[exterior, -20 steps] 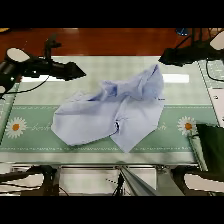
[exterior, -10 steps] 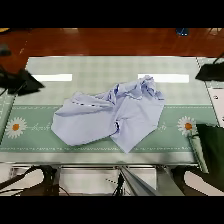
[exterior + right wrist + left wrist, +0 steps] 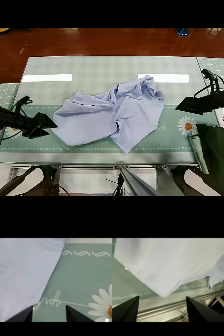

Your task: Fold the shirts.

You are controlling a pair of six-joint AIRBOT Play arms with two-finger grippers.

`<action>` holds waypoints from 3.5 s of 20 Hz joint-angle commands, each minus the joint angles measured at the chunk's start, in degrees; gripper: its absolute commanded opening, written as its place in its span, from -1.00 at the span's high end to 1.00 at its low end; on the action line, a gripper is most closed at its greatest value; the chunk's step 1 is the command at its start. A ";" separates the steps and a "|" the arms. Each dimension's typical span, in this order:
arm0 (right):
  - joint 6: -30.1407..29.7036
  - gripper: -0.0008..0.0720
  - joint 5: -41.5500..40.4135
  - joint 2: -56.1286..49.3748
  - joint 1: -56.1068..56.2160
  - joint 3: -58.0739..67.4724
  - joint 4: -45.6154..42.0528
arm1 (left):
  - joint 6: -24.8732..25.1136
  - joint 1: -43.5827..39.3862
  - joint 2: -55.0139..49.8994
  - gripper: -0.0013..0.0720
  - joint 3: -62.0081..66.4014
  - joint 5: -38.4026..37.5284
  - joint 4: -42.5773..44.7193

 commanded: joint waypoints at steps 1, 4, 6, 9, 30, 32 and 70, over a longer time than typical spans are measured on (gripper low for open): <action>-1.16 -0.39 -1.09 0.17 -0.22 -1.84 2.84 | 1.03 0.20 0.04 -0.87 -5.38 4.46 0.31; -1.18 -0.39 -1.86 0.17 -0.22 -1.84 2.84 | 2.75 0.11 -1.31 -0.87 -8.15 7.39 0.24; -1.18 -0.39 -2.75 0.17 -0.22 -1.84 2.86 | 4.20 -1.16 -2.62 -0.86 -8.74 10.93 0.20; -1.16 -0.39 -2.49 0.17 -0.22 -1.81 2.86 | 3.48 -5.33 -4.96 -0.26 -8.72 16.81 -2.03; 5.49 -0.39 -27.91 0.15 14.01 -24.81 14.29 | 12.00 -8.96 -2.80 0.90 -5.14 15.21 -6.49; 9.86 -0.39 -32.68 -0.57 17.99 -24.81 14.21 | 12.02 -8.96 -2.80 0.90 -3.19 16.04 -7.13; 19.54 0.90 10.64 21.27 14.19 39.01 -7.87 | -8.26 -8.96 34.34 0.90 46.51 -10.47 -1.44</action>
